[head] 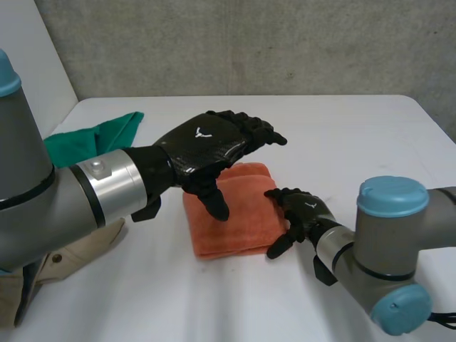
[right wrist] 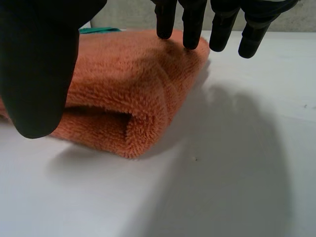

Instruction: Fold the laundry.

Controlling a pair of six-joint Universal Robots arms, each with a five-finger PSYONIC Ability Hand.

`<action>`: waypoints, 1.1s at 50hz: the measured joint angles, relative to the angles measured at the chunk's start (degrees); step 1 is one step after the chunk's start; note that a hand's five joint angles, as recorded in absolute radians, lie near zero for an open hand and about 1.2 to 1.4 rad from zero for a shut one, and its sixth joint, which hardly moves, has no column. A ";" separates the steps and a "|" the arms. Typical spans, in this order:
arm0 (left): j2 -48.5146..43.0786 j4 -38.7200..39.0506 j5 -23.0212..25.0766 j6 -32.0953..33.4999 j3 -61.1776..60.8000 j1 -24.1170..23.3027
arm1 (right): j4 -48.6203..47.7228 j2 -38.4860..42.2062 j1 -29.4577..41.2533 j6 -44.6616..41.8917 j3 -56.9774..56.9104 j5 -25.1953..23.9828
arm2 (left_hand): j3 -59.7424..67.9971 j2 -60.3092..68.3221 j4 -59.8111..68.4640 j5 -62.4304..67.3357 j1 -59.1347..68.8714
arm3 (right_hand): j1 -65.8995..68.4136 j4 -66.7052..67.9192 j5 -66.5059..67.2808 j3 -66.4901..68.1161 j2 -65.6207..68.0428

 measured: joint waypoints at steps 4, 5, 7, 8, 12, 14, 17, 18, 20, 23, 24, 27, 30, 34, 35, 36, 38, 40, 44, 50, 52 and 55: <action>0.19 0.81 -1.37 0.42 -0.67 -0.89 | -1.21 2.11 1.11 -0.65 -1.62 1.58 | -0.04 0.00 0.00 0.00 0.00 | 6.36 5.85 5.36 5.87 6.62; 0.24 1.16 -1.84 0.50 -0.90 -1.14 | -1.66 2.71 1.45 -0.84 -2.10 1.99 | 0.00 0.00 0.00 0.00 0.00 | 15.92 16.54 14.95 16.57 16.78; 0.30 1.67 -2.45 0.56 -1.19 -1.45 | -2.57 3.40 1.86 -1.06 -2.80 2.45 | -0.04 0.00 0.00 0.00 0.00 | 29.17 34.67 33.16 34.58 35.06; 0.32 1.96 -2.77 0.55 -1.36 -1.59 | -3.17 3.72 2.03 -1.16 -3.10 2.55 | -0.04 0.00 0.00 0.00 0.00 | 34.32 44.33 41.60 43.01 43.86; 0.39 2.75 -3.46 0.44 -1.80 -1.81 | -5.02 4.35 2.33 -1.36 -3.83 2.64 | 0.00 0.00 0.00 0.00 0.00 | 39.77 55.38 50.25 51.80 51.47; 0.46 3.31 -3.80 0.28 -2.07 -1.81 | -6.29 4.59 2.26 -1.55 -4.64 2.67 | -0.04 0.00 0.00 0.00 0.00 | 39.78 56.39 50.50 53.12 52.18; 0.60 4.14 -4.09 -0.03 -2.31 -1.66 | -7.21 4.75 1.11 -2.20 -6.50 2.87 | -0.04 0.00 0.00 0.00 0.00 | 39.78 56.61 50.50 53.51 52.33; 0.65 4.35 -4.13 -0.12 -2.33 -1.60 | -7.32 4.83 0.36 -2.48 -7.31 2.96 | -0.04 0.00 0.00 0.00 0.00 | 39.78 56.65 50.50 53.51 52.33; 0.78 4.75 -4.21 -0.32 -2.30 -1.49 | -7.44 5.09 -1.39 -3.05 -9.09 3.17 | -0.04 0.00 0.00 0.00 0.00 | 39.78 56.71 50.50 53.51 52.33; 1.03 5.32 -4.28 -0.71 -2.06 -1.37 | -7.32 6.00 -4.95 -4.07 -12.80 3.43 | -0.04 0.00 0.00 0.00 0.00 | 39.78 56.71 51.48 53.51 52.33; 1.09 5.40 -4.30 -0.78 -1.97 -1.37 | -7.15 6.50 -6.29 -4.40 -14.34 3.51 | -0.04 0.00 0.00 0.00 0.00 | 39.78 56.72 51.67 53.51 52.33; 1.41 5.82 -4.40 -1.35 -1.26 -1.42 | -5.99 9.15 -11.15 -5.49 -20.81 3.83 | 0.00 0.00 0.00 0.00 0.00 | 39.78 56.72 52.70 53.51 52.33; 1.81 6.10 -4.59 -2.20 -0.30 -1.72 | -3.98 13.22 -15.74 -6.15 -28.90 4.98 | -0.04 0.00 0.00 0.00 0.00 | 39.78 56.73 52.96 53.51 52.33; 2.20 6.33 -5.00 -3.26 0.73 -2.25 | -1.01 19.14 -20.61 -6.73 -39.54 7.35 | -0.04 0.00 0.00 0.00 0.00 | 39.78 56.73 52.96 53.51 52.33; 2.32 6.38 -5.15 -3.53 0.97 -2.43 | -0.12 20.92 -21.89 -6.97 -42.65 8.03 | -0.04 0.00 0.00 0.00 0.00 | 39.78 56.73 52.96 53.51 52.33; 2.45 6.43 -5.29 -3.77 1.16 -2.61 | 1.09 23.31 -23.56 -7.36 -46.78 8.97 | -0.04 0.00 0.00 0.00 0.00 | 39.78 56.73 52.96 53.51 52.33; 2.65 6.50 -5.55 -4.10 1.38 -2.91 | 2.67 26.61 -25.72 -8.05 -52.50 10.02 | 0.00 0.00 0.00 0.00 0.00 | 39.78 56.75 52.96 53.65 52.45; 2.83 6.59 -5.80 -4.27 1.45 -3.16 | 3.92 29.58 -27.54 -8.81 -57.52 10.71 | -0.04 0.00 0.00 0.00 0.00 | 39.78 56.75 52.96 54.06 53.02; 3.05 6.84 -6.23 -4.37 1.35 -3.61 | 6.47 36.37 -31.22 -10.52 -69.02 11.25 | -0.04 0.00 0.00 0.00 0.00 | 39.78 56.74 52.96 54.23 53.07; 2.95 7.18 -6.75 -4.33 1.28 -4.25 | 9.63 43.13 -34.07 -11.43 -79.45 9.78 | -0.04 0.00 0.00 0.00 0.00 | 39.78 56.74 52.96 54.23 53.07; 2.82 7.23 -6.92 -4.29 1.29 -4.45 | 10.46 44.36 -34.69 -11.47 -81.07 9.30 | -0.04 0.00 0.00 0.00 0.00 | 39.78 56.75 52.97 54.24 53.07; 2.63 7.25 -7.20 -4.25 1.39 -4.68 | 11.18 45.04 -35.42 -11.43 -81.78 8.82 | -0.04 0.00 0.00 0.00 0.00 | 39.78 56.75 52.96 54.24 53.07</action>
